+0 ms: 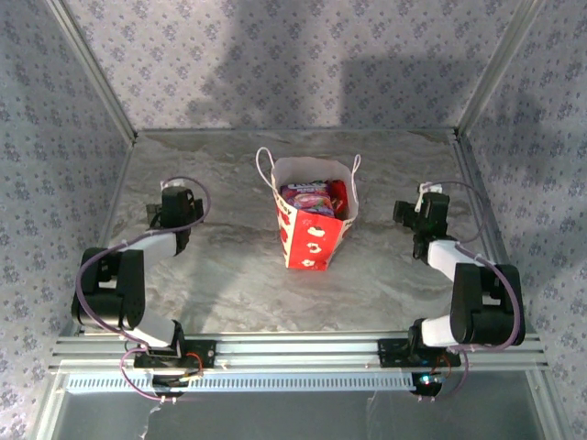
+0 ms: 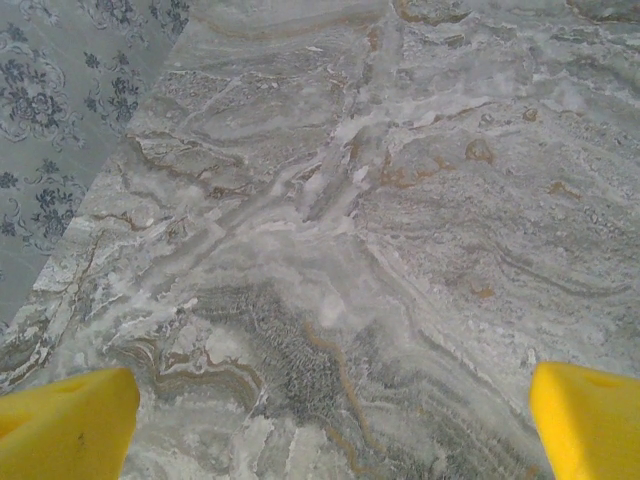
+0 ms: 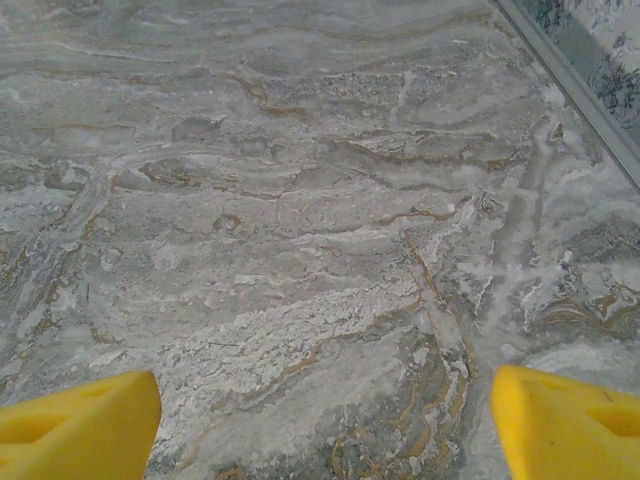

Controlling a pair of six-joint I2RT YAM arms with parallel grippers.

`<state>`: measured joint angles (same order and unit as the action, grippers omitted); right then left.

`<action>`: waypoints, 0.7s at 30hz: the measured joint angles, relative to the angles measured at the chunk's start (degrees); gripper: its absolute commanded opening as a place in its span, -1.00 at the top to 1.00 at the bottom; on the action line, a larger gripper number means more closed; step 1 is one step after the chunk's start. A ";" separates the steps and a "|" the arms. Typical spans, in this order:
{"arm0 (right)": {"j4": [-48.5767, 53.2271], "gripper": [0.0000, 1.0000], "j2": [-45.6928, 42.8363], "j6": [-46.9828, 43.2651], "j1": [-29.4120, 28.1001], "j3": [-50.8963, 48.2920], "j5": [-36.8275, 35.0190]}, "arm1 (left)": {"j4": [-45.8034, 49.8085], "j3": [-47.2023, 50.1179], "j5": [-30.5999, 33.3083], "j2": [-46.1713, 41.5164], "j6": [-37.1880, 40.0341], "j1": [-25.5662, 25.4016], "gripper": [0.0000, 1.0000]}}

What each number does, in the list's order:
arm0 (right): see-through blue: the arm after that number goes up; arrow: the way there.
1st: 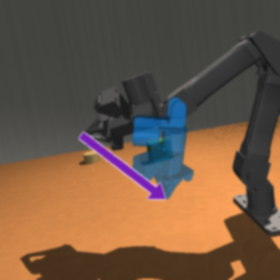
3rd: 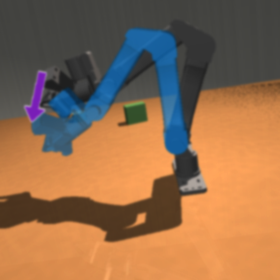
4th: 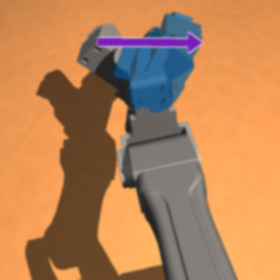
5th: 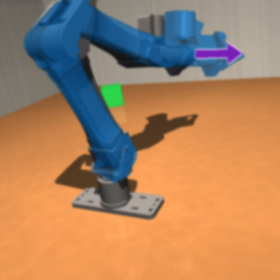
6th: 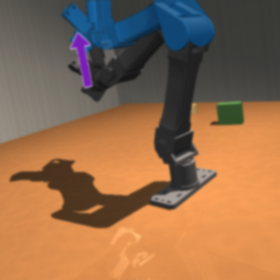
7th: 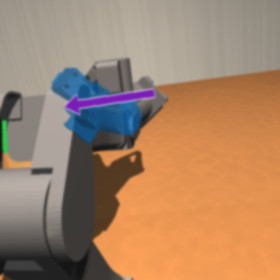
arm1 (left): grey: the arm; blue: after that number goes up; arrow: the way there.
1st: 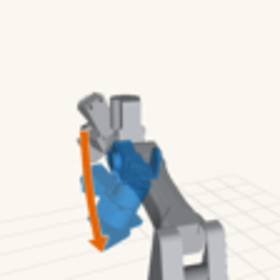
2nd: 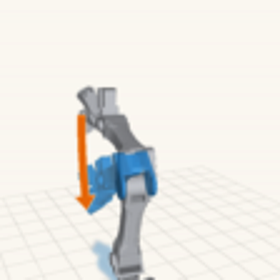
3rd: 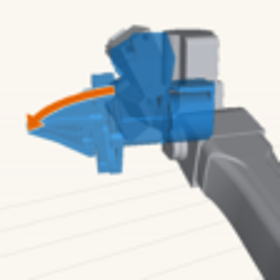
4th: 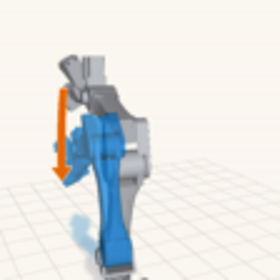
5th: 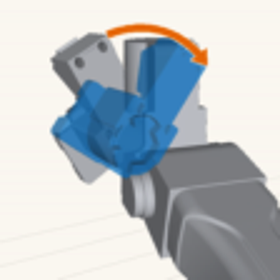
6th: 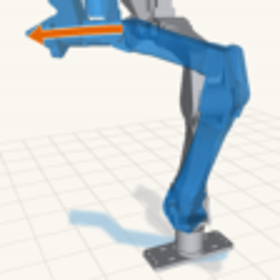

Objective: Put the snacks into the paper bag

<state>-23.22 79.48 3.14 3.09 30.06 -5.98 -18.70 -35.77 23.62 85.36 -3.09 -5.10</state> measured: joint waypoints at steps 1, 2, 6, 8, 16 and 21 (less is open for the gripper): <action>-1.53 -0.72 0.04 -0.11 0.04 -0.98 0.28 | -1.33 1.01 -0.02 -0.26 0.15 0.00 -1.00; -2.47 -0.72 0.09 -0.22 0.04 -1.62 0.48 | -2.45 1.84 -0.07 -0.57 0.33 0.00 -1.00; -7.19 -0.71 0.28 -0.74 0.07 -3.96 1.51 | -8.00 5.20 -0.50 -1.29 1.01 0.00 -1.00; -9.11 -0.71 0.57 -1.07 0.07 -4.76 2.01 | -10.08 6.38 -1.07 -1.29 1.20 0.00 -1.00; -15.39 -0.68 2.95 -2.40 0.04 -6.69 5.29 | -16.41 9.40 -4.52 -1.27 2.75 0.00 -1.00; -18.23 -0.70 6.19 -4.15 -0.72 -6.78 6.71 | -20.59 11.13 -6.12 -1.25 3.54 0.00 -0.99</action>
<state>-41.45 85.67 -1.02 2.37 23.29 0.73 -39.29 -24.64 17.50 84.12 0.45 -5.10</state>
